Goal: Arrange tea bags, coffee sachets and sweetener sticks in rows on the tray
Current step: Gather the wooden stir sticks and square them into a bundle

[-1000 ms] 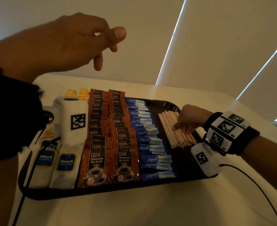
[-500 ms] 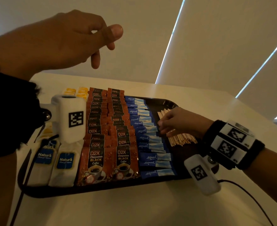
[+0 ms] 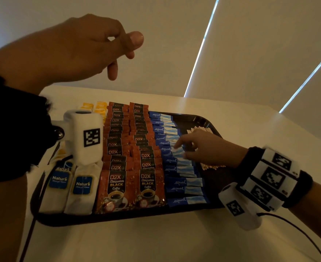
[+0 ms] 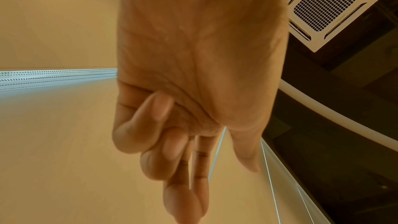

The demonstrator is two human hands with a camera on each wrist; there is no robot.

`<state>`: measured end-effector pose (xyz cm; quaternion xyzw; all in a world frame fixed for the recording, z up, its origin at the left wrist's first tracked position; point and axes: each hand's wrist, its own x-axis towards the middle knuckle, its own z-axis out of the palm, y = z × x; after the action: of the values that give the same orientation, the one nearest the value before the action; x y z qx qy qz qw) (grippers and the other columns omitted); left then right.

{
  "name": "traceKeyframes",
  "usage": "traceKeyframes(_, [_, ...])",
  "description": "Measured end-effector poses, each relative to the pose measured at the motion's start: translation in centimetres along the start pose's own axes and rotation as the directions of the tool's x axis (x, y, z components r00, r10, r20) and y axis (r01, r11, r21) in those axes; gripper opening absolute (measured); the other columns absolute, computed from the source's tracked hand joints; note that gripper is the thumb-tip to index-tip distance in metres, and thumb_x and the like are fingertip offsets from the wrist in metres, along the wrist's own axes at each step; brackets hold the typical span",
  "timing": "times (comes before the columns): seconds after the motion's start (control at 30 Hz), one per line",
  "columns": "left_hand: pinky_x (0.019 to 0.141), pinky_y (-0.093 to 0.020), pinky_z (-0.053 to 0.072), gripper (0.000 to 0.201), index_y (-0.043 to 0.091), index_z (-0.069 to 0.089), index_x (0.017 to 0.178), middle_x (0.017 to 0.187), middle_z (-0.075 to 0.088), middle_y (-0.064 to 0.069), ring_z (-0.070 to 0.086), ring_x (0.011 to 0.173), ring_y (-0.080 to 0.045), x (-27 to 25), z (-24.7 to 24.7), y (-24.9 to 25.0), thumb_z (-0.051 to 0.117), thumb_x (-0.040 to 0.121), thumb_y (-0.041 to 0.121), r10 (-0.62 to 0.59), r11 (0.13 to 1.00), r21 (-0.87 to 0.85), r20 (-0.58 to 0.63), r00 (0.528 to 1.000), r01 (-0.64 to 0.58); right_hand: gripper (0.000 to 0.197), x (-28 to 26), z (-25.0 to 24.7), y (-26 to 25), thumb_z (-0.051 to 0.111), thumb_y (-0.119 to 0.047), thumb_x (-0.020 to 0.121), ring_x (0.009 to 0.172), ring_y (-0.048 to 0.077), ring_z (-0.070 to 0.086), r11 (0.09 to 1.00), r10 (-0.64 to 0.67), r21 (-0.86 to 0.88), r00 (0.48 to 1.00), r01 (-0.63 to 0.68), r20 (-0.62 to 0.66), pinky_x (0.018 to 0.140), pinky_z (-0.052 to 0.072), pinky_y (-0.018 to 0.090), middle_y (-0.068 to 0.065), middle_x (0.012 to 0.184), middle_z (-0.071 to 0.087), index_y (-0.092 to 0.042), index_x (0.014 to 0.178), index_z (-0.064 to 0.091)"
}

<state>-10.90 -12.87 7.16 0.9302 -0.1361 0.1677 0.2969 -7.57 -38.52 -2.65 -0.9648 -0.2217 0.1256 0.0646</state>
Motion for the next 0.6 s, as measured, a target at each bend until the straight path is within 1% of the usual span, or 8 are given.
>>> traceKeyframes(0.07, [0.060,-0.030,0.033,0.064,0.023,0.057,0.107,0.075,0.062,-0.002,0.046,0.063,-0.011,-0.1,-0.2,0.2,0.026,0.075,0.068,-0.015,1.000,0.001,-0.007,1.000,0.015,0.037,-0.1,0.4,-0.1,0.058,-0.028,0.091,0.101,0.009,0.039,0.997,-0.043,-0.074,0.998,0.039,-0.052,0.076,0.028,0.021,-0.007,0.097,0.041,-0.026,0.127,0.051])
traceKeyframes(0.17, [0.065,-0.032,0.032,0.065,0.022,0.058,0.107,0.074,0.062,0.000,0.045,0.062,-0.006,-0.3,-0.2,0.4,0.027,0.073,0.068,-0.027,0.999,0.019,-0.024,0.999,0.028,0.047,-0.4,0.3,-0.2,0.060,-0.033,0.089,0.108,0.010,0.036,0.997,-0.073,-0.036,0.995,0.071,-0.066,0.085,0.029,0.020,0.002,0.124,0.040,-0.025,0.132,0.044])
traceKeyframes(0.23, [0.065,-0.032,0.032,0.065,0.022,0.057,0.107,0.073,0.061,0.000,0.045,0.063,-0.005,-0.4,-0.3,0.5,0.027,0.072,0.068,-0.022,0.999,0.033,-0.024,0.999,0.023,0.048,-0.6,0.2,-0.2,0.061,-0.031,0.089,0.107,0.007,0.036,0.994,-0.107,-0.042,0.994,0.106,-0.033,0.086,0.028,0.017,0.002,0.131,0.040,-0.023,0.133,0.044])
traceKeyframes(0.33, [0.069,-0.033,0.034,0.062,0.023,0.057,0.105,0.072,0.061,0.002,0.047,0.065,-0.006,-0.5,-0.5,0.6,0.028,0.073,0.068,0.007,0.999,0.038,-0.055,0.998,-0.005,0.040,-1.0,0.2,0.3,0.060,-0.024,0.090,0.103,0.005,0.040,0.989,-0.141,-0.051,0.988,0.138,-0.067,0.084,0.029,0.016,0.001,0.126,0.048,-0.022,0.128,0.051])
traceKeyframes(0.43, [0.066,-0.034,0.043,0.062,0.030,0.056,0.102,0.070,0.062,0.008,0.056,0.063,-0.016,-0.6,-1.0,0.5,0.029,0.073,0.078,0.099,0.994,0.065,-0.098,0.990,-0.092,0.036,-1.3,0.0,0.9,0.062,-0.020,0.089,0.111,0.016,0.051,0.988,-0.156,-0.004,0.983,0.156,-0.093,0.094,0.038,0.025,0.002,0.123,0.055,-0.023,0.125,0.056])
traceKeyframes(0.5, [0.066,-0.035,0.045,0.054,0.036,0.056,0.096,0.066,0.064,0.009,0.057,0.058,-0.008,-1.1,-1.3,0.9,0.035,0.075,0.081,0.143,0.990,0.032,-0.113,0.983,-0.140,0.036,-1.5,-0.3,1.2,0.062,-0.022,0.089,0.110,0.017,0.054,0.982,-0.187,0.006,0.980,0.188,-0.063,0.094,0.040,0.030,0.003,0.123,0.057,-0.022,0.124,0.058])
traceKeyframes(0.57, [0.065,-0.032,0.044,0.046,0.040,0.057,0.093,0.070,0.066,0.015,0.057,0.057,-0.003,-1.6,-1.6,1.4,0.039,0.078,0.079,0.174,0.985,0.023,-0.112,0.978,-0.173,0.033,-1.4,-0.4,1.3,0.061,-0.024,0.090,0.104,0.012,0.054,0.973,-0.229,-0.018,0.973,0.229,-0.013,0.090,0.040,0.026,-0.002,0.118,0.057,-0.021,0.122,0.059])
traceKeyframes(0.6, [0.063,-0.030,0.044,0.043,0.039,0.058,0.094,0.070,0.066,0.017,0.057,0.056,-0.003,-2.0,-1.7,2.3,0.041,0.079,0.076,0.179,0.984,0.009,-0.097,0.979,-0.179,0.029,-1.2,-0.5,1.4,0.060,-0.024,0.090,0.094,0.003,0.052,0.968,-0.249,-0.036,0.968,0.249,0.003,0.083,0.039,0.019,-0.007,0.109,0.056,-0.021,0.119,0.060])
